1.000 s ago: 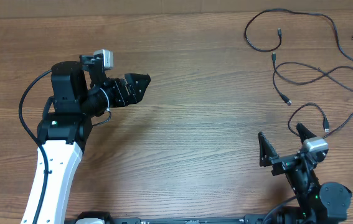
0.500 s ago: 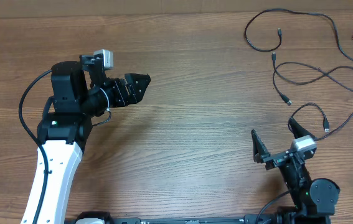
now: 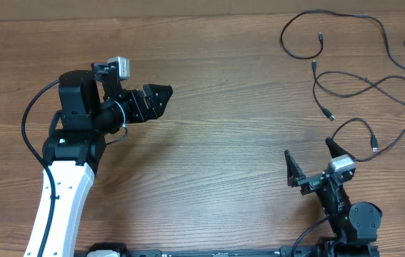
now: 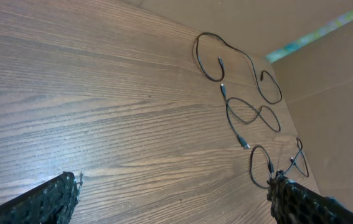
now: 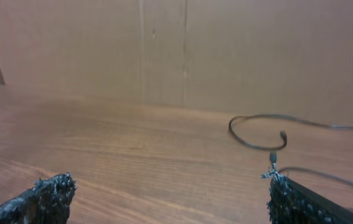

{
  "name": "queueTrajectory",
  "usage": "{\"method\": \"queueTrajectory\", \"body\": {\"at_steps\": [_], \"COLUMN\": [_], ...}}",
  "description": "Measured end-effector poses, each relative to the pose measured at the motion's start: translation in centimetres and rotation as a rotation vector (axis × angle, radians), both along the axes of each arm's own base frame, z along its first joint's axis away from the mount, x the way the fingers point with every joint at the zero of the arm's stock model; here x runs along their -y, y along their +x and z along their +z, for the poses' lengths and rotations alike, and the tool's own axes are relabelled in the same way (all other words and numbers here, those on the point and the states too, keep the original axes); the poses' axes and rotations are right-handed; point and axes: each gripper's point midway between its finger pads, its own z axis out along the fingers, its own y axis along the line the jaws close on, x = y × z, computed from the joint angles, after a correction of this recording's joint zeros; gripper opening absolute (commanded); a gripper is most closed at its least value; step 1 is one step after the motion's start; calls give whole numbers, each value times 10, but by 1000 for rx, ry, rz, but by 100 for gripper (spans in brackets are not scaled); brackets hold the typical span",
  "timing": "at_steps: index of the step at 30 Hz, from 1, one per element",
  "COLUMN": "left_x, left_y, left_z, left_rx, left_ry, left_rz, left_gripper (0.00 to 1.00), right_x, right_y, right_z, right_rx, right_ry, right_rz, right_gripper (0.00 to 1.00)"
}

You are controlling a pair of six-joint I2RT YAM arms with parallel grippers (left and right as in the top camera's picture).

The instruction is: Untangle cables

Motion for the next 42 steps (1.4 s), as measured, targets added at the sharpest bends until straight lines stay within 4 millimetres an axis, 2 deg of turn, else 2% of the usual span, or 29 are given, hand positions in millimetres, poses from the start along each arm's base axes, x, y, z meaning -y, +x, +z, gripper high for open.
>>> {"method": "queueTrajectory", "body": {"at_steps": [12,24,42], "left_x": [0,0,0], "left_y": [0,0,0], "left_z": [0,0,0], "left_rx": [0,0,0], "left_ry": [0,0,0], "left_rz": [0,0,0], "left_gripper": [99,100,99], "right_x": [-1,15,19], "right_y": [0,4,5], "right_z": [0,-3,-4], "right_rx": [1,-11,-14], "right_ry": [-3,-4,-4], "right_rz": [3,-92,-118], "right_gripper": [100,100,100]}}
